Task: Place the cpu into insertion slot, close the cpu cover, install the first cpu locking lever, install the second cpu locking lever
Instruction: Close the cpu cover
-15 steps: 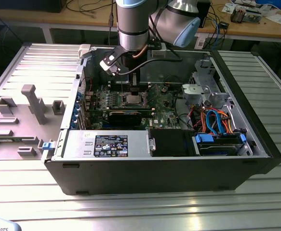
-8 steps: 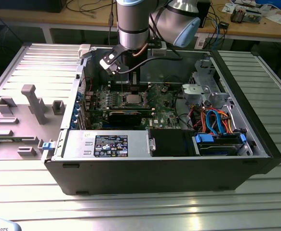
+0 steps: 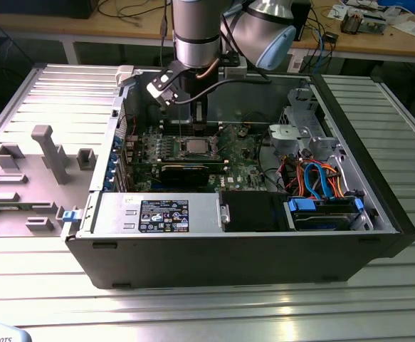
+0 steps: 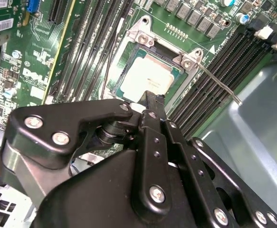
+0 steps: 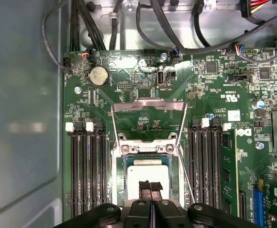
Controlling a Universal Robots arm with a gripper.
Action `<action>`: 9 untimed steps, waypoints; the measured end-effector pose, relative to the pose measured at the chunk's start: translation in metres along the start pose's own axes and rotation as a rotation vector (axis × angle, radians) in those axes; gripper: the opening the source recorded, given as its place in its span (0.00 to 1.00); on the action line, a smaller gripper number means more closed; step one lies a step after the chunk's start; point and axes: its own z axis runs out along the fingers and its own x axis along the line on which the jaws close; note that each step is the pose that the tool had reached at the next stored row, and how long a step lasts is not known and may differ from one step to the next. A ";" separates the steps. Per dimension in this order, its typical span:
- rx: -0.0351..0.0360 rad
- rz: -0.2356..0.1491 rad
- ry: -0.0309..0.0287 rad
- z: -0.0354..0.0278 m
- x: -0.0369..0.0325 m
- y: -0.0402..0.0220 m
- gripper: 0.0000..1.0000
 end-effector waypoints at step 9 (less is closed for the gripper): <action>0.0033 0.000 -0.0003 -0.0002 0.0000 0.0005 0.11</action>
